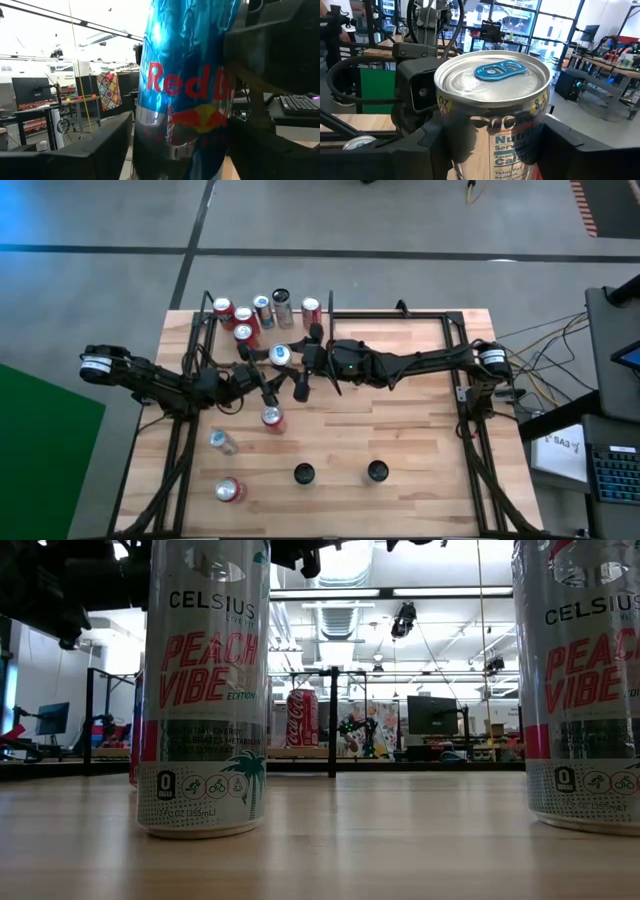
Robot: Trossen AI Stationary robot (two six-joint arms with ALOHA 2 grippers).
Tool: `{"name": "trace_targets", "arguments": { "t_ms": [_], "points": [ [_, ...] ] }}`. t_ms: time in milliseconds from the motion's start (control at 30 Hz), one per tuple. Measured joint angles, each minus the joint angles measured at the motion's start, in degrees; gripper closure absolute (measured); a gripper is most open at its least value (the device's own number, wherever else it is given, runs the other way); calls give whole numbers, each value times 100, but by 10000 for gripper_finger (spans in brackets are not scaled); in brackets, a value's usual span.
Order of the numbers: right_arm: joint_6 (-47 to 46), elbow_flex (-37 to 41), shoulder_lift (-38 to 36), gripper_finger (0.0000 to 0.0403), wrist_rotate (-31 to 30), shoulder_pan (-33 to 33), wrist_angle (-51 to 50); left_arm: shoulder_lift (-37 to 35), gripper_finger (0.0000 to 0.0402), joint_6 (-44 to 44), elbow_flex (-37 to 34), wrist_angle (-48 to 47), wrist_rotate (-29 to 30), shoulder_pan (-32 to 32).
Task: Place canned beverage on shelf
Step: Put the right blue soda can on the shelf aligned with the other blue soda can
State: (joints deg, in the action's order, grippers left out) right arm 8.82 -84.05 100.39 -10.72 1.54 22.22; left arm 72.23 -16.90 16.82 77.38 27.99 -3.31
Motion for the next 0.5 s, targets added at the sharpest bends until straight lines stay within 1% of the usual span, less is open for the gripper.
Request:
{"name": "trace_targets", "arguments": {
  "t_ms": [167,333,500],
  "points": [
    [-29,0,-95,200,4,41,-89,-6,93,-58,0,-21,2,0],
    [-240,-2,-215,200,22,208,-317,-130,91,-61,-24,-130,6,0],
    [-282,-2,-301,200,17,422,-414,-536,91,-69,-59,-334,19,-1]
  ]
}}
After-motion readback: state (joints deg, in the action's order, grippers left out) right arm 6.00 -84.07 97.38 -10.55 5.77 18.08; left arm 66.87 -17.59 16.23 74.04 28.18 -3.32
